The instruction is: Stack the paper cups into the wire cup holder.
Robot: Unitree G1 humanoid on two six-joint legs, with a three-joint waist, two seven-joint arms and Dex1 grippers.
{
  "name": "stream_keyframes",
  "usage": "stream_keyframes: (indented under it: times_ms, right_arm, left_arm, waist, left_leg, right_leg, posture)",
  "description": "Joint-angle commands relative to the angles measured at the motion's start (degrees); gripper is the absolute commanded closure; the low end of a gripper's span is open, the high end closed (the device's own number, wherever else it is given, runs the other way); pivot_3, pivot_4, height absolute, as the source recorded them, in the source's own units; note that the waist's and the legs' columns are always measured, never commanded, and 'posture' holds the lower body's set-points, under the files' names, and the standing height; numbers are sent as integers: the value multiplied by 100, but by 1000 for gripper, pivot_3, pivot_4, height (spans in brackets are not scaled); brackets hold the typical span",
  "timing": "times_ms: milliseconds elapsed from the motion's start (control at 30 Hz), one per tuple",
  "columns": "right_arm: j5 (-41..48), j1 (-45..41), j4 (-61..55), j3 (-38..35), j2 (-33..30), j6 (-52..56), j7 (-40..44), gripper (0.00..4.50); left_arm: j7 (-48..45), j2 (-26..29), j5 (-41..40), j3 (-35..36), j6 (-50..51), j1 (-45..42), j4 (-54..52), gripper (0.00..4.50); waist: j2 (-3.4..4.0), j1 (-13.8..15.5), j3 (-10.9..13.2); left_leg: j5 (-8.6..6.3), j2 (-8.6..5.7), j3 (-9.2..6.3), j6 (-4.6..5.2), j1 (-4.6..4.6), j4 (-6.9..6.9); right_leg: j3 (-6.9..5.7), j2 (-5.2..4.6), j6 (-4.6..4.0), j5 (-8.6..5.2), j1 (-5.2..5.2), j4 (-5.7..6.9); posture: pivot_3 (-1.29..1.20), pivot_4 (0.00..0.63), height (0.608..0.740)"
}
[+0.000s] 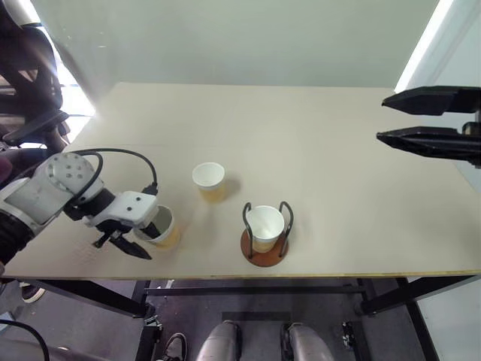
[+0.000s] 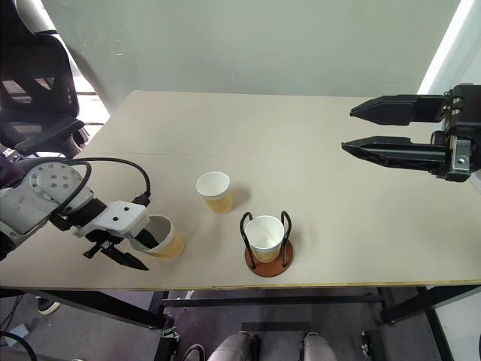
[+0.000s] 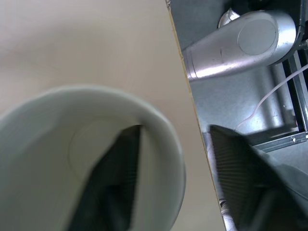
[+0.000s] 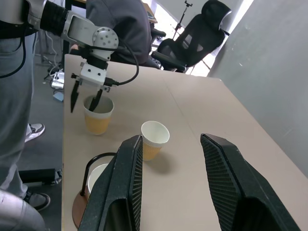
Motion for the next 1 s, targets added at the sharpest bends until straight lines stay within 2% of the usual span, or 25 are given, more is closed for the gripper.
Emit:
stream_keyframes:
  times_ms: [33,67,100,300,567,700,800,833,1000]
  right_arm:
    - [56,4,-60,-216,-114,-69,-89,2602]
    - [54,16,-61,-220,-119,-74,-92,2602]
    - [49,29,-60,-225,-124,-80,-91,2602]
    - [25,75,-47,-228,-148,-118,-83,2602]
    - [-36,168,-42,-308,-231,-181,-29,2602]
    - [-12,288,-112,-467,-316,-142,-18,2602]
    - [89,556,-252,-804,-404,36,42,2602]
    - [146,650,-325,-923,-417,99,36,2602]
    - [784,1434,-1039,-2076,-298,731,-38,2602]
  left_arm:
    - [-181,78,0,182,-13,-198,-15,3896]
    - [-181,96,-17,165,-5,-239,-21,4283]
    - [-181,121,-38,141,-6,-280,-28,4436]
    - [-181,337,-386,-46,-7,-568,-251,4436]
    - [-181,621,-1905,-228,333,-1728,-1312,4436]
    - [-181,207,-2479,-609,318,-2884,-1079,4436]
    - [-181,-196,-2649,-1121,128,-3593,-586,4436]
    - [-181,-312,-2661,-1309,12,-3763,-422,4436]
    - [-181,-979,-2781,-2415,-764,-4425,204,4436]
  waist:
    - [0,0,0]
    - [0,2,0]
    - [0,3,0]
    - [0,-1,0]
    - [-1,21,0]
    - [0,29,1]
    - [5,25,4]
    - [6,18,4]
    - [17,31,10]
  left_leg:
    - [0,0,0,0,0,0]
    - [0,0,0,1,-1,0]
    - [0,0,0,2,-1,1]
    - [-1,0,1,4,0,0]
    - [-10,-4,0,-1,-9,4]
    - [-22,-5,-2,-19,-8,4]
    - [-23,-10,-4,-19,-4,1]
    - [-25,-10,-6,-19,-2,2]
    - [-33,-18,-10,-8,-5,4]
  right_leg:
    - [0,0,0,0,0,0]
    - [0,0,0,0,0,-1]
    - [0,0,0,0,1,-2]
    - [1,0,2,0,0,-2]
    - [1,-1,11,-4,2,-10]
    - [2,-3,21,-9,9,-12]
    - [5,-6,30,-14,13,-12]
    - [7,-8,57,-31,19,-12]
    - [4,-10,72,-39,22,-11]
  posture:
    - [0,150,740]
    - [0,150,740]
    - [0,150,740]
    - [0,150,740]
    - [0,150,740]
    - [0,150,740]
    - [0,150,740]
    - [0,150,740]
    - [0,150,740]
